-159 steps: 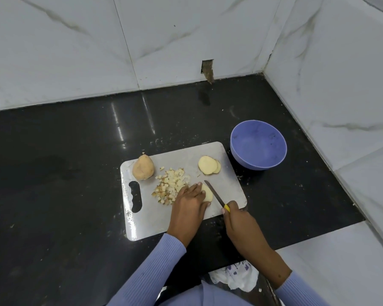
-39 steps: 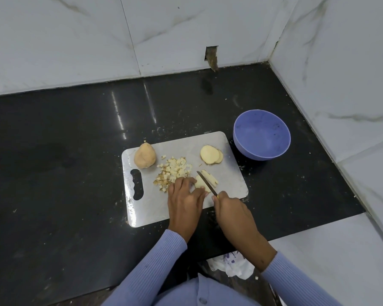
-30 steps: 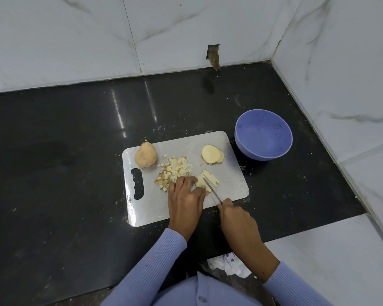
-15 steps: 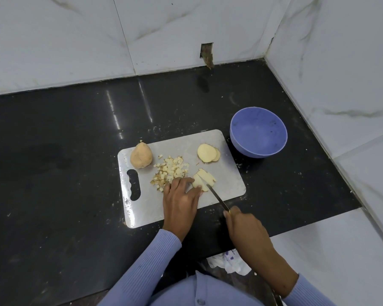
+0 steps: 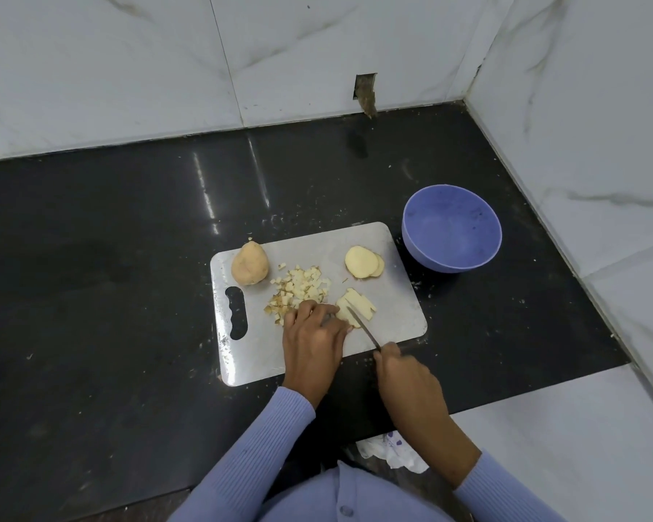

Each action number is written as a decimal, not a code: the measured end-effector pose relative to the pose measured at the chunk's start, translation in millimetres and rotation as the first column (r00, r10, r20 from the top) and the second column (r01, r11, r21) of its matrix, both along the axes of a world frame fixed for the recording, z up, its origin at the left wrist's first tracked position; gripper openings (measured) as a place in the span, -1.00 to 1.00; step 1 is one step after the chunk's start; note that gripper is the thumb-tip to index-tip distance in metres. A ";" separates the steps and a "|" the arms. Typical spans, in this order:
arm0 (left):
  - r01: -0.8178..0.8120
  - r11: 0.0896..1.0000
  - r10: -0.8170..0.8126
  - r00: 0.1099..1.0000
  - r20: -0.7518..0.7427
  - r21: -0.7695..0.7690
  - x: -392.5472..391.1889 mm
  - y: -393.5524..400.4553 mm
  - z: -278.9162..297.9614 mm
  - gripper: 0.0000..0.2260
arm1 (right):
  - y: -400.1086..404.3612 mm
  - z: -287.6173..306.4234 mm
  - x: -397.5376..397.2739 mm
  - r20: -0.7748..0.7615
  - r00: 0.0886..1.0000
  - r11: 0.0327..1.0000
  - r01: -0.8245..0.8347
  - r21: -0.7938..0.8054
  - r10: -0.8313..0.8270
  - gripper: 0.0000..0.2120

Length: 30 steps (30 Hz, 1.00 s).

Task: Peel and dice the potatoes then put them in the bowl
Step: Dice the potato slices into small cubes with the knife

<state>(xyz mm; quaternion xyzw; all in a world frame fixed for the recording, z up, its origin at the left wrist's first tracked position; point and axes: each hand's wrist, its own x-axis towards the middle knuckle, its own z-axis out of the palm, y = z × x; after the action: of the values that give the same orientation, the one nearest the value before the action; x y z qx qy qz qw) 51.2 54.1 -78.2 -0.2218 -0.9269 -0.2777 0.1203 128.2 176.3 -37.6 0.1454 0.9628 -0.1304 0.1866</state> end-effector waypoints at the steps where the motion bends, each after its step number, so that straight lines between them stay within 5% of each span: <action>1: -0.002 1.000 0.002 1.000 -0.002 -0.005 0.1 -0.1 0.5 -0.93 | 1.8 -0.2 9.7 0.022 1.000 1.000 0.011 0.001 -0.011 -0.70; 14: 0.016 0.999 -0.015 0.999 -0.031 0.032 2.7 -2.8 -4.7 -0.94 | 16.2 10.6 21.4 -0.050 0.994 0.995 0.091 -0.050 -0.093 -0.70; 30: -0.001 0.999 0.003 0.999 -0.047 0.042 2.4 -1.6 -5.5 -0.94 | -0.2 -5.8 -7.4 -0.045 0.999 0.999 -0.027 -0.021 0.026 -0.69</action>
<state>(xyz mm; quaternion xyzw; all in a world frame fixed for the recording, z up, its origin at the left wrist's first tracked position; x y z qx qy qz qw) 53.6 52.4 -83.8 -0.2249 -0.9180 -0.2915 0.1471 120.7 176.1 -43.3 0.1276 0.9671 -0.1415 0.1683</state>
